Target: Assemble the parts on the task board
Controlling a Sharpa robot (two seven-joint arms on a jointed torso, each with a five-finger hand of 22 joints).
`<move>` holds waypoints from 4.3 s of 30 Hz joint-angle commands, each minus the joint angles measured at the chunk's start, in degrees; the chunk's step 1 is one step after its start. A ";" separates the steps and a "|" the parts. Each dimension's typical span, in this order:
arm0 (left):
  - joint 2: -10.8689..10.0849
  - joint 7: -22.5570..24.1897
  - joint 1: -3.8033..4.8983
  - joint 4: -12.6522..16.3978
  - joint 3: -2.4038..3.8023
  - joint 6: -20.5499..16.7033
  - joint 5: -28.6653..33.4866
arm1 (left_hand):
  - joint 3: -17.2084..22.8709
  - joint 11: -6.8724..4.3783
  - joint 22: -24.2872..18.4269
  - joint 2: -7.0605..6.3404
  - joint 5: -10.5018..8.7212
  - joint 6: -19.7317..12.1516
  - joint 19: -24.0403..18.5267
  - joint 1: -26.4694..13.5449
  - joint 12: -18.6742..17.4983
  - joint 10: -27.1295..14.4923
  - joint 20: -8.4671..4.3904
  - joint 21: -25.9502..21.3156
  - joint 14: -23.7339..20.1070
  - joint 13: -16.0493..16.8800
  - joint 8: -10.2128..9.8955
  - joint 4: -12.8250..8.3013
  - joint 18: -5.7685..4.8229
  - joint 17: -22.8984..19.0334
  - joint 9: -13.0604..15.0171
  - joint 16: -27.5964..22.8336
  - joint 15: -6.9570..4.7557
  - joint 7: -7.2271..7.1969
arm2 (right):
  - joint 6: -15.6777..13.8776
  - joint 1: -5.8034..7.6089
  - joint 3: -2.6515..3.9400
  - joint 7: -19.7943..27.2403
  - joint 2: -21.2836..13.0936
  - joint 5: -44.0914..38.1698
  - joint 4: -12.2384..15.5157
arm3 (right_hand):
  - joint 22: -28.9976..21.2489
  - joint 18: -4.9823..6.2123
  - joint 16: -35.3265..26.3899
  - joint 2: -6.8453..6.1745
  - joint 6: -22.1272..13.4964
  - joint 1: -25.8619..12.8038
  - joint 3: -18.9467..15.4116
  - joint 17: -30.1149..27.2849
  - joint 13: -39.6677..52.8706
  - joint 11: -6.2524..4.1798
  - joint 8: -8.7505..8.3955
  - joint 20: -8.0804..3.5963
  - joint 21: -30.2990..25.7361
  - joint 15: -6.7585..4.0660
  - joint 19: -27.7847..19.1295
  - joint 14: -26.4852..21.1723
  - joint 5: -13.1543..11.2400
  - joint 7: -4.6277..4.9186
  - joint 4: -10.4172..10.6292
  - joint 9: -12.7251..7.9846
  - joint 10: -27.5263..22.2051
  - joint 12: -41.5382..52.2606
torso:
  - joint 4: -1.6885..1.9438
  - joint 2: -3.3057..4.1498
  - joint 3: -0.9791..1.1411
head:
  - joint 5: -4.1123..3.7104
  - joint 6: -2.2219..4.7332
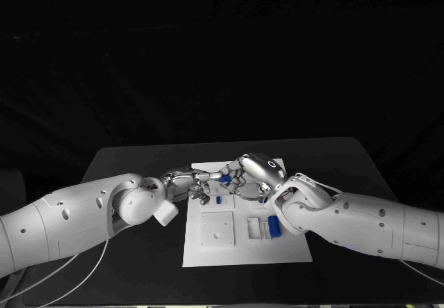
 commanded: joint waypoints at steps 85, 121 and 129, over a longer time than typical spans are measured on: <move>0.38 3.96 -0.08 0.60 0.04 1.16 -0.07 | -1.15 0.01 0.20 2.93 0.14 8.98 -1.21 9.14 0.70 -0.37 -0.34 0.36 -0.91 0.03 -0.03 -4.05 -0.60 -0.11 0.10 0.96 -0.55 -1.49 | 6.10 0.00 0.02 -0.94 -0.02 0.15 0.02 | 1.00 0.23 -0.27 0.90 0.94 -0.12 1.13 0.30 0.43 -0.11 0.10 0.02 0.41 -0.09 -0.40 -0.33 -0.07 -0.14 0.35 -0.05 -0.03 -0.37 | -0.02 0.01 0.04 | -0.48 -0.29; 0.04 -1.77 -0.09 -0.34 0.03 2.16 -3.35 | -0.17 1.23 0.29 -9.00 -0.34 -3.07 -1.31 5.37 2.38 -2.71 1.14 0.32 -1.89 1.09 0.26 7.05 0.63 -0.14 0.05 1.63 1.06 1.45 | 5.21 -0.01 0.13 -0.60 -0.33 1.12 0.47 | 0.99 0.26 -0.24 1.04 0.99 -0.19 1.17 0.37 0.57 -0.12 0.11 0.00 0.64 -0.10 -0.46 -0.31 -0.07 -0.15 0.08 -0.04 0.00 -0.42 | 0.01 0.02 0.02 | -0.52 -0.25; -0.01 -1.63 -0.09 -0.36 0.02 2.42 -4.10 | -1.90 0.53 0.36 -4.93 -0.11 0.10 -1.43 6.00 3.06 -2.52 0.76 0.52 -1.70 0.92 -0.02 1.33 0.37 -0.52 -0.04 1.87 0.51 0.59 | 5.47 -0.01 0.20 -0.52 -0.34 1.46 0.50 | 0.98 0.26 -0.25 1.11 0.99 -0.14 1.04 0.39 0.61 -0.11 0.11 0.00 0.70 -0.10 -0.47 -0.29 -0.07 -0.14 0.08 -0.04 0.03 -0.44 | 0.01 0.00 0.00 | -0.49 -0.24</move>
